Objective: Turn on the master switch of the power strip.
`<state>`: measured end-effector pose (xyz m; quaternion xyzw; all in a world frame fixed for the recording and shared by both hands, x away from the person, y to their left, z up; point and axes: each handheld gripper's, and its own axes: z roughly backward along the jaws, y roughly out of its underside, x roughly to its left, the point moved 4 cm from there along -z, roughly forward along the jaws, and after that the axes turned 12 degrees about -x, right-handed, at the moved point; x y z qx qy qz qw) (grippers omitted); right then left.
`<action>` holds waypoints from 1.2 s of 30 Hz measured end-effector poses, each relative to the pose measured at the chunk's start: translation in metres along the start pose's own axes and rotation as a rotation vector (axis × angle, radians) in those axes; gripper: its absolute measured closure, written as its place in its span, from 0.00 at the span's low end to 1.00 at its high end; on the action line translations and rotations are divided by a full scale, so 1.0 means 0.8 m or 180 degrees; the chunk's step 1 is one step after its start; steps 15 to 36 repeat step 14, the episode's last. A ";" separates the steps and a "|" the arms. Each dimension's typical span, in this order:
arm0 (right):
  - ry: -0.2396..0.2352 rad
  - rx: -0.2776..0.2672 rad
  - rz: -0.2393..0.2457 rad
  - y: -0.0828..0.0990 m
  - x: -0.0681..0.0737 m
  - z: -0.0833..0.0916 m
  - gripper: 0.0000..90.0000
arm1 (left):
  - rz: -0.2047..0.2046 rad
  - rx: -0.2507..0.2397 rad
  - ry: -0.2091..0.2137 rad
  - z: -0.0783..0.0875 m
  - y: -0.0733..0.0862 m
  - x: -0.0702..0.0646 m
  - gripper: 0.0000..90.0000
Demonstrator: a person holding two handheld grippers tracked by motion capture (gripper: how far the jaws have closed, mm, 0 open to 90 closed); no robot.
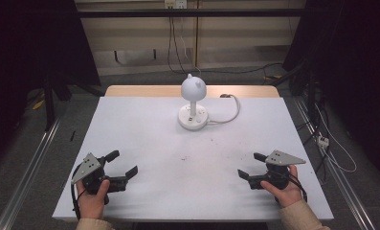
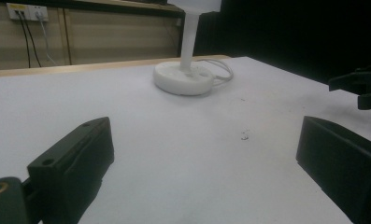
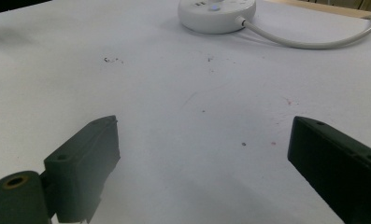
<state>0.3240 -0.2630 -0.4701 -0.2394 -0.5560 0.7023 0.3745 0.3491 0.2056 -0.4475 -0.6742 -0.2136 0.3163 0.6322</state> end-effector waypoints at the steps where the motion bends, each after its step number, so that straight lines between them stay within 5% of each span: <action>1: 0.0006 0.0005 0.0000 0.000 0.000 0.001 0.10 | -0.0003 0.0004 -0.0001 0.000 0.000 0.000 0.04; 36: 0.0039 0.0020 -0.0008 0.010 -0.002 0.017 0.10 | -0.0002 0.0034 -0.0047 0.001 0.001 0.004 0.04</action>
